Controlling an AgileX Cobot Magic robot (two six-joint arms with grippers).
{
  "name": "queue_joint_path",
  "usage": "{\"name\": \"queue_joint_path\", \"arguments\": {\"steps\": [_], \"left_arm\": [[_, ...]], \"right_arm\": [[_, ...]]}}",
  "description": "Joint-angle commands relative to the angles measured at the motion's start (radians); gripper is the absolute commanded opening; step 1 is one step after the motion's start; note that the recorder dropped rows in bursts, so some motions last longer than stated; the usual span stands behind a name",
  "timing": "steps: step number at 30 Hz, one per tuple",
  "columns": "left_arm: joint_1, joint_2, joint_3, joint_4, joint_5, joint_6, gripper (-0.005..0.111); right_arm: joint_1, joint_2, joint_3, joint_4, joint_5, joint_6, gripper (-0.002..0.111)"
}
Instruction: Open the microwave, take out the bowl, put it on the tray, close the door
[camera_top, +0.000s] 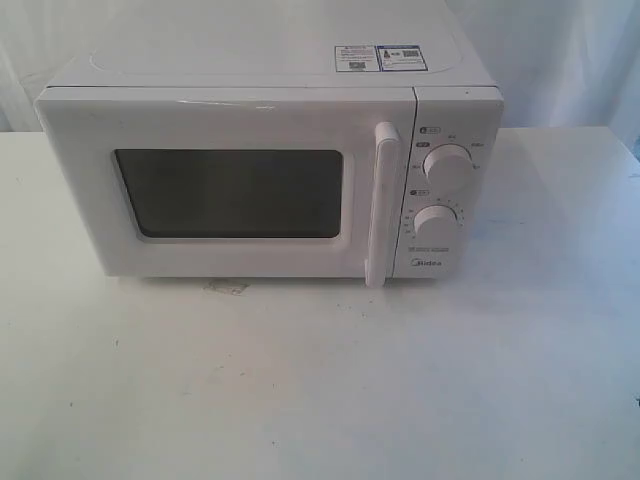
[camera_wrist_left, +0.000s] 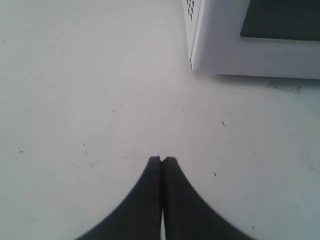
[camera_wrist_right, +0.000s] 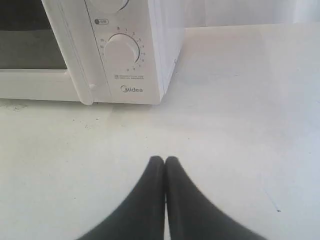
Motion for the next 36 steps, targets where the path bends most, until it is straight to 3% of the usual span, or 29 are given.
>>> {"name": "queue_joint_path", "arguments": {"steps": [1,13,20,22,25,29,36], "left_arm": [[0.002,-0.004,0.004,-0.004,0.003,0.002,0.0],[0.002,-0.004,0.004,-0.004,0.003,0.002,0.0],[0.002,-0.004,0.004,-0.004,0.003,0.002,0.0],[0.002,-0.004,0.004,-0.004,0.003,0.002,0.0],[0.002,-0.004,0.004,-0.004,0.003,0.002,0.0],[0.002,-0.004,0.004,-0.004,0.003,0.002,0.0],[0.002,-0.004,0.004,-0.004,0.003,0.002,0.0]], "right_arm": [[-0.009,-0.006,0.004,-0.008,-0.007,0.005,0.0],[-0.009,-0.006,0.004,-0.099,-0.354,-0.263,0.0],[-0.009,-0.006,0.004,-0.099,-0.704,-0.258,0.0],[-0.009,-0.006,0.004,-0.099,-0.914,-0.163,0.0],[-0.009,-0.006,-0.038,-0.097,-1.078,-0.025,0.0],[-0.009,0.023,-0.218,-0.095,-0.903,-0.003,0.0],[-0.009,0.318,-0.529,-0.093,-0.186,0.088,0.0]]}}
